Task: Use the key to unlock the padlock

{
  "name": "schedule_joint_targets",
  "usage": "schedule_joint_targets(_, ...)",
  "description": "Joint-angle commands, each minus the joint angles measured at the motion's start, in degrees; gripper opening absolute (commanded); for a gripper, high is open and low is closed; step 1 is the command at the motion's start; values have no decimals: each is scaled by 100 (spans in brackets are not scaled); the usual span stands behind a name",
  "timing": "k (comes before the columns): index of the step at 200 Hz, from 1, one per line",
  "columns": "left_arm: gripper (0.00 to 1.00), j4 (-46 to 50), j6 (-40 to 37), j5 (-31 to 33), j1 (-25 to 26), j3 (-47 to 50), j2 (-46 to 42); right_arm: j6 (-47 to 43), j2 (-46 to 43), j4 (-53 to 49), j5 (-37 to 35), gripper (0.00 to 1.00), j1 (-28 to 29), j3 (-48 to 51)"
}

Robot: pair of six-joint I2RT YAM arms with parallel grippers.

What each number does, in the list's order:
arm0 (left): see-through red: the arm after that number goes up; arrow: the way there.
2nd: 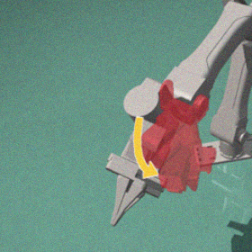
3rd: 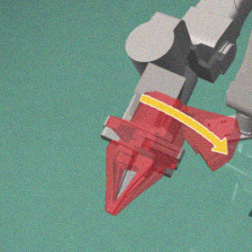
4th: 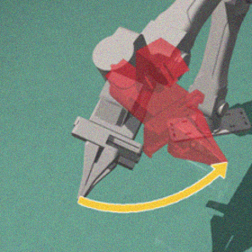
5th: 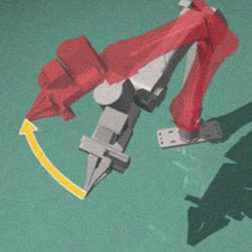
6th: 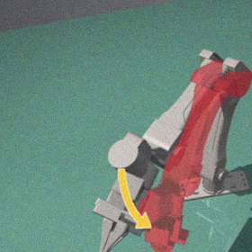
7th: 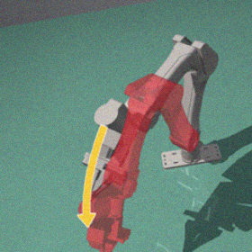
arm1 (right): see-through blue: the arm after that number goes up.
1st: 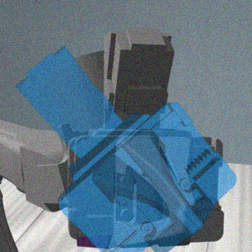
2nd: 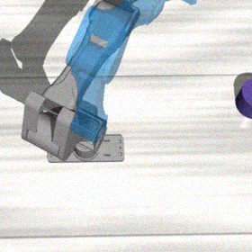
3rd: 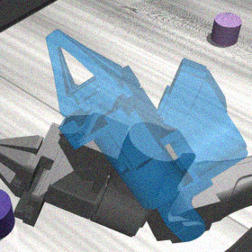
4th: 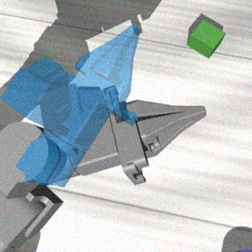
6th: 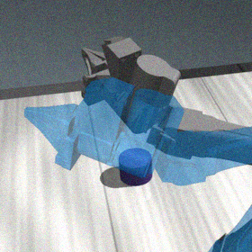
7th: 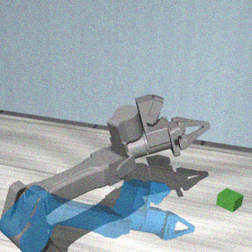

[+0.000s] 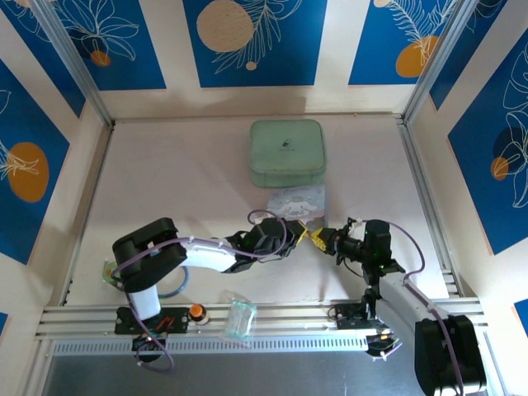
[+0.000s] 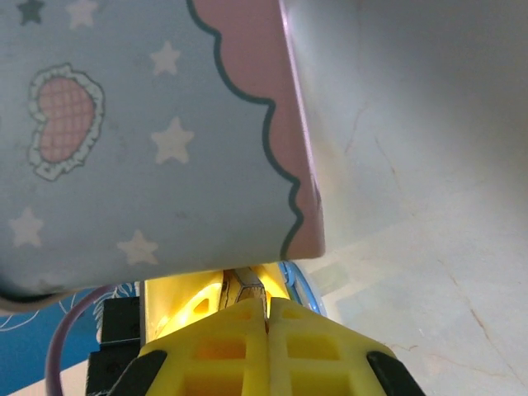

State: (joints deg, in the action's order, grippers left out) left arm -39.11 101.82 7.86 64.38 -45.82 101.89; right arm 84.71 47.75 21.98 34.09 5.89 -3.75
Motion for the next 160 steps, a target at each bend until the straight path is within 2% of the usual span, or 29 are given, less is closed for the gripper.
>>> schedule_joint_targets(1,0,-1127,212,-645,154,-156,-53,-557,27,-235,508,0,-256,-261)
schedule_joint_targets(12,0,-1168,247,-692,163,-184,15,-561,33,-263,476,0,-239,-293)
schedule_joint_targets(51,0,-854,195,-847,205,-521,213,-249,-17,-222,-271,0,676,-419)
schedule_joint_targets(72,0,-432,69,-908,275,-669,209,-210,-264,-534,-641,0,916,-536)
schedule_joint_targets(86,0,-523,81,-918,313,-708,277,-194,-352,-659,-823,0,1055,-594)
schedule_joint_targets(129,0,-514,40,-802,321,-642,199,-173,-77,-473,-691,0,920,-389)
schedule_joint_targets(160,0,-442,-2,-703,321,-568,113,-348,-310,-856,-814,11,941,-469)
